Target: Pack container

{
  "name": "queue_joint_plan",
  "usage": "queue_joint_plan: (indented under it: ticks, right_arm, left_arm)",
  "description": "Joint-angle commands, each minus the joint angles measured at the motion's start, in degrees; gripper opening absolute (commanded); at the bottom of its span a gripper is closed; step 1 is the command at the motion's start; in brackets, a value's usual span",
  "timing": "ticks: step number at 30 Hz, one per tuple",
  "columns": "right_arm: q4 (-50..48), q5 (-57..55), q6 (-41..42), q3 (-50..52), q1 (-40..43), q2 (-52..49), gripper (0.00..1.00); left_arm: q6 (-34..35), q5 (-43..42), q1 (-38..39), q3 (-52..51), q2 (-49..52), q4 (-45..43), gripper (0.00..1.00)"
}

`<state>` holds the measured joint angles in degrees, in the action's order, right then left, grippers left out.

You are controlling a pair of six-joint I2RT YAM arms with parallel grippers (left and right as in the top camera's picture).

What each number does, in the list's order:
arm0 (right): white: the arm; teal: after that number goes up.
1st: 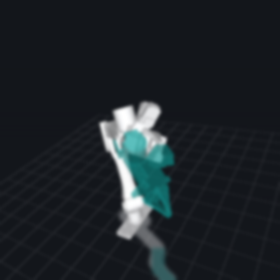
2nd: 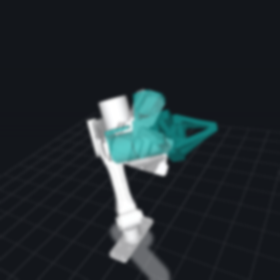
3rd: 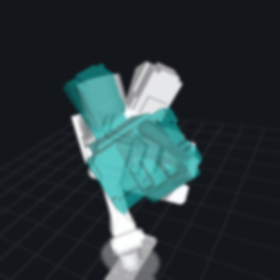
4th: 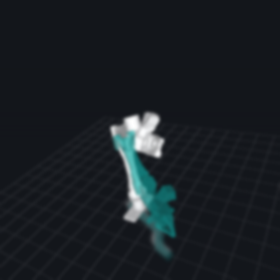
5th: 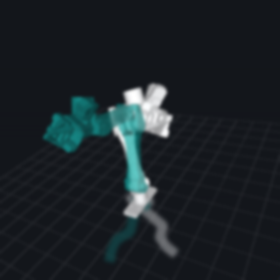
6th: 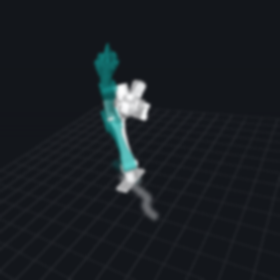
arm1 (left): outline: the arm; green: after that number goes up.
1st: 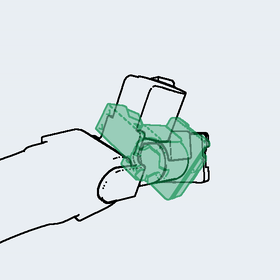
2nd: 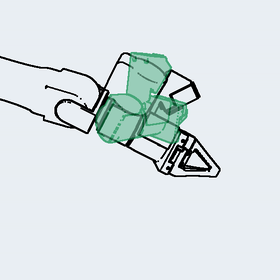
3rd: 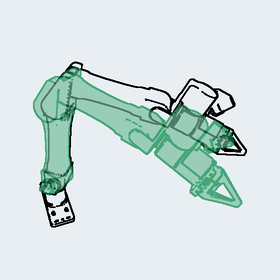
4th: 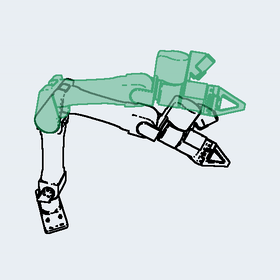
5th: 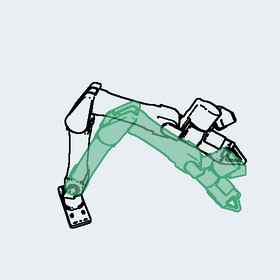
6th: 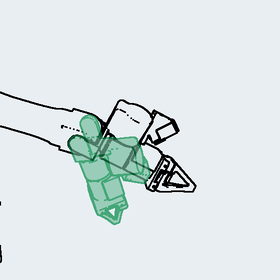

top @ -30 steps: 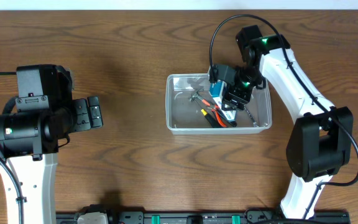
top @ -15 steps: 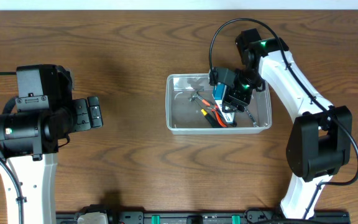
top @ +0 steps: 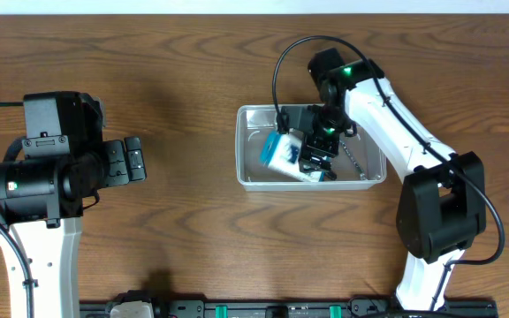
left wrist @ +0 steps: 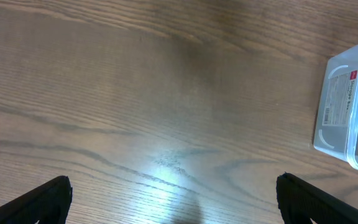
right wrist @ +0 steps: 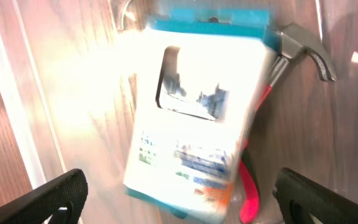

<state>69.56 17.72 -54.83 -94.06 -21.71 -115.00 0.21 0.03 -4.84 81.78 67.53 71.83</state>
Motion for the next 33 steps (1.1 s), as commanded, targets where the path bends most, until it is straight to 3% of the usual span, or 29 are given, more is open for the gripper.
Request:
queue_joint_plan:
  ticks: [1, 5, 12, 20, 25, 33]
  right_arm:
    - [0.11, -0.81, -0.50, 0.11, -0.46, 0.96, 0.99]
    - [0.24, -0.81, -0.37, 0.11, -0.46, 0.98, 0.99]
    - [2.86, -0.79, 7.78, -3.43, -0.24, 1.01, 0.99]
    - [17.55, -2.25, 8.96, -20.22, 0.85, 2.89, 0.99]
    - [22.21, -2.97, 10.78, -29.31, 2.45, 8.72, 0.99]
    - [17.81, -2.82, 16.31, -31.63, 5.57, 24.20, 0.99]
  left_arm:
    - [0.50, 0.44, -0.28, 0.20, 0.31, 0.15, 0.98]
    - [0.52, 0.46, -0.28, 0.20, 0.31, 0.15, 0.98]
    - [0.52, 0.46, -0.28, 0.20, 0.31, 0.15, 0.98]
    - [0.52, 0.46, -0.28, 0.20, 0.31, 0.15, 0.98]
    - [0.52, 0.46, -0.28, 0.20, 0.31, 0.15, 0.98]
    - [0.52, 0.46, -0.28, 0.20, 0.31, 0.15, 0.98]
